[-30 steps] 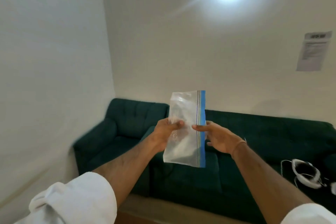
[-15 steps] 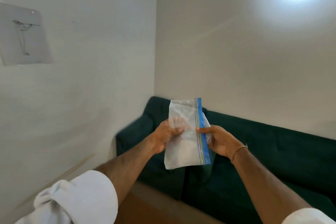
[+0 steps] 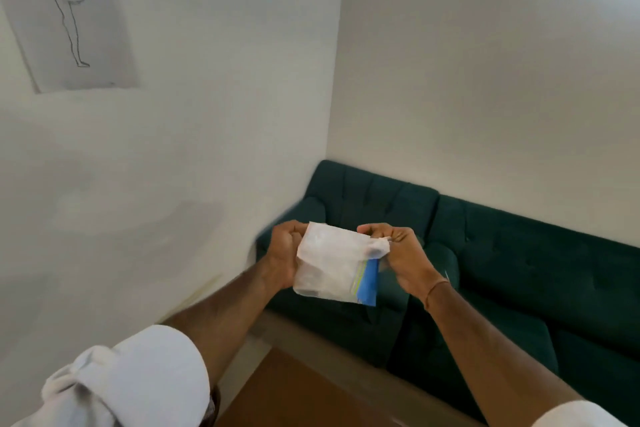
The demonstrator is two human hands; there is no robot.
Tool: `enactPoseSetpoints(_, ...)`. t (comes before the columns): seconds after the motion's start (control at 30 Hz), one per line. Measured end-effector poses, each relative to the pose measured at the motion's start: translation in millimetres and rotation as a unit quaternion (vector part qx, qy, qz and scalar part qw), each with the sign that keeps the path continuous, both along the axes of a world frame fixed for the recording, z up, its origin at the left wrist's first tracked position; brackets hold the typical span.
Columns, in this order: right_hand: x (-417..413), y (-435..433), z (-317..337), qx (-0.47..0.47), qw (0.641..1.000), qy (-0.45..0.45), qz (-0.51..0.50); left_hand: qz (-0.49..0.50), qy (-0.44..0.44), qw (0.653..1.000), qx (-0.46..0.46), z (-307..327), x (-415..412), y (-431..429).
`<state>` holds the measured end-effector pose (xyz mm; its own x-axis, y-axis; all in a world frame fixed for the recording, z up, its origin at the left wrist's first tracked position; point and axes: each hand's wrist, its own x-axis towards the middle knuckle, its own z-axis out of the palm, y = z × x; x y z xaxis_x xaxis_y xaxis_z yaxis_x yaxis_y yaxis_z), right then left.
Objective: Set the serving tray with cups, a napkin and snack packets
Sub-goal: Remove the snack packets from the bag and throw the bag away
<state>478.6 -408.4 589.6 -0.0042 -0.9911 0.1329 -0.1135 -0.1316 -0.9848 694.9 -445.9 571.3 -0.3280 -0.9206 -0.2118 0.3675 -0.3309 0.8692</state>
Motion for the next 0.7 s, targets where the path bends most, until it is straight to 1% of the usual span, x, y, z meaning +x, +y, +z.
enactPoseSetpoints(0.03, 7, -10, -3, -0.02, 0.999, 0.034, 0.004, -0.001, 0.008, 1.0, 0.01, -7, 10, -7)
enactPoseSetpoints(0.1, 26, -34, -12, -0.052, 0.993, 0.102, 0.016, -0.03, -0.023, 0.999, 0.006, -21, 33, -20)
enactPoseSetpoints(0.13, 37, -46, -18, -0.065, 0.99, 0.123, 0.022, -0.042, -0.049, 0.998, 0.001, -26, 43, -25)
enactPoseSetpoints(0.17, 49, -59, -24, -0.065, 0.99, 0.119, 0.029, -0.048, -0.073, 0.996, -0.006, -30, 54, -31)
enactPoseSetpoints(0.2, 58, -70, -29, -0.048, 0.995, 0.083, 0.04, -0.039, -0.09, 0.995, -0.015, -34, 63, -37)
enactPoseSetpoints(0.23, 70, -84, -36, -0.014, 0.998, 0.013, 0.058, -0.011, -0.102, 0.994, -0.021, -41, 75, -47)
enactPoseSetpoints(0.27, 79, -96, -41, 0.032, 0.993, -0.08, 0.075, 0.029, -0.112, 0.993, -0.027, -47, 84, -57)
enactPoseSetpoints(0.3, 88, -105, -47, 0.083, 0.976, -0.173, 0.097, 0.073, -0.119, 0.99, -0.032, -53, 93, -66)
enactPoseSetpoints(0.33, 100, -116, -54, 0.131, 0.956, -0.237, 0.112, 0.113, -0.129, 0.984, -0.039, -61, 105, -77)
enactPoseSetpoints(0.37, 110, -125, -60, 0.163, 0.946, -0.253, 0.122, 0.142, -0.144, 0.978, -0.046, -68, 115, -87)
enactPoseSetpoints(0.4, 123, -137, -70, 0.186, 0.946, -0.23, 0.135, 0.164, -0.163, 0.972, -0.051, -78, 125, -97)
enactPoseSetpoints(0.47, 158, -158, -89, 0.201, 0.959, -0.116, 0.165, 0.193, -0.195, 0.96, -0.059, -98, 147, -117)
enactPoseSetpoints(0.53, 195, -179, -112, 0.198, 0.971, -0.02, 0.134, 0.204, -0.202, 0.957, -0.04, -124, 173, -138)
enactPoseSetpoints(0.6, 223, -197, -136, 0.194, 0.977, 0.034, 0.082, 0.204, -0.209, 0.956, -0.017, -153, 198, -156)
enactPoseSetpoints(0.7, 264, -223, -192, 0.181, 0.977, 0.1, 0.055, 0.195, -0.2, 0.959, 0.038, -208, 240, -182)
